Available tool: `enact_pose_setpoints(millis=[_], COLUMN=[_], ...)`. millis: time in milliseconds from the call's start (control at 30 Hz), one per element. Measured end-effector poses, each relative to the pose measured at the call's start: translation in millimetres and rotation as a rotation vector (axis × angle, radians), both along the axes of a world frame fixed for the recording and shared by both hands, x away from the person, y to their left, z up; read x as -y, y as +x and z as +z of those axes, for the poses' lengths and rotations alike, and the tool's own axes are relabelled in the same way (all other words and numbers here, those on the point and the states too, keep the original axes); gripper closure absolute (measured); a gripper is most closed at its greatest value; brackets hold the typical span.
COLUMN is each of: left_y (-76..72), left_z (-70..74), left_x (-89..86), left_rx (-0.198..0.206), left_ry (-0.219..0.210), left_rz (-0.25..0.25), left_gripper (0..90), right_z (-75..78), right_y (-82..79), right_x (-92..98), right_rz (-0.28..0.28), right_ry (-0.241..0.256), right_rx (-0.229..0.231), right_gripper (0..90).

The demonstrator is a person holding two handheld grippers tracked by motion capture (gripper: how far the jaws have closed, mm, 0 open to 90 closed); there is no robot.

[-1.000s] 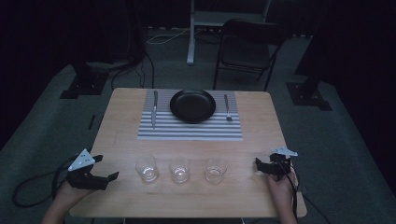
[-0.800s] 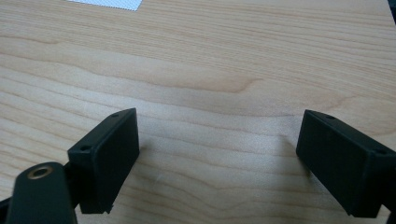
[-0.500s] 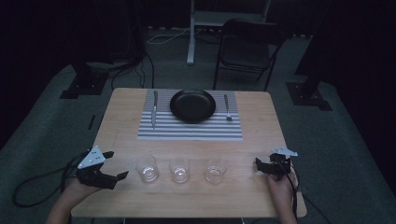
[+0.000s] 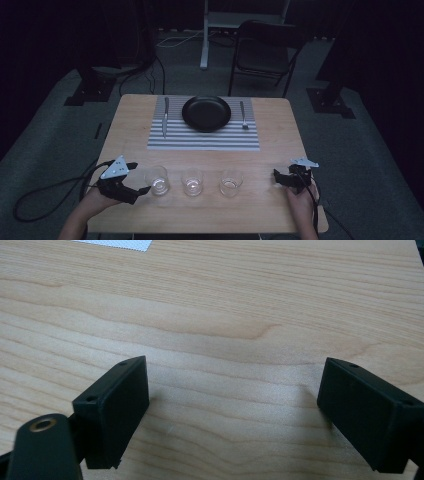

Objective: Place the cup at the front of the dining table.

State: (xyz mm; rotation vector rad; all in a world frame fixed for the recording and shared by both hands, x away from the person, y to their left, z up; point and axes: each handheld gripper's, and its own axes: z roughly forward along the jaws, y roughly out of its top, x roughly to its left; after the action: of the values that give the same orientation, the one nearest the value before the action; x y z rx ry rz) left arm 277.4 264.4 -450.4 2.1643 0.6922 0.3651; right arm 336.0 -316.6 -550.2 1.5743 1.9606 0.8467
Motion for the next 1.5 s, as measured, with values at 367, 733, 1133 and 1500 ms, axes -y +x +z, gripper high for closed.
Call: enact_pose_setpoints(millis=[367,733,1133,1500], left_y=[7.1,16.0,26.1,31.0], left_z=[2.1,3.8,4.0,1.8], left_x=[25.2,49.1,71.9,91.5], left_rx=[0.002,-0.009,-0.037,-0.047], left_ry=[0.034,0.064,0.105,0.121], left_rz=[-0.064,-0.119,-0.172,-0.214], left_gripper=[5.0,5.0,5.0,5.0], right_z=[0.0,0.0,0.0,0.0], right_y=[0.0,0.0,0.0,0.0], right_x=[0.0,0.0,0.0,0.0], right_rz=[0.000,0.000,0.000,0.000], right_ry=[0.000,0.000,0.000,0.000], right_rx=[0.000,0.000,0.000,0.000], right_gripper=[12.7,12.7,12.7,12.7])
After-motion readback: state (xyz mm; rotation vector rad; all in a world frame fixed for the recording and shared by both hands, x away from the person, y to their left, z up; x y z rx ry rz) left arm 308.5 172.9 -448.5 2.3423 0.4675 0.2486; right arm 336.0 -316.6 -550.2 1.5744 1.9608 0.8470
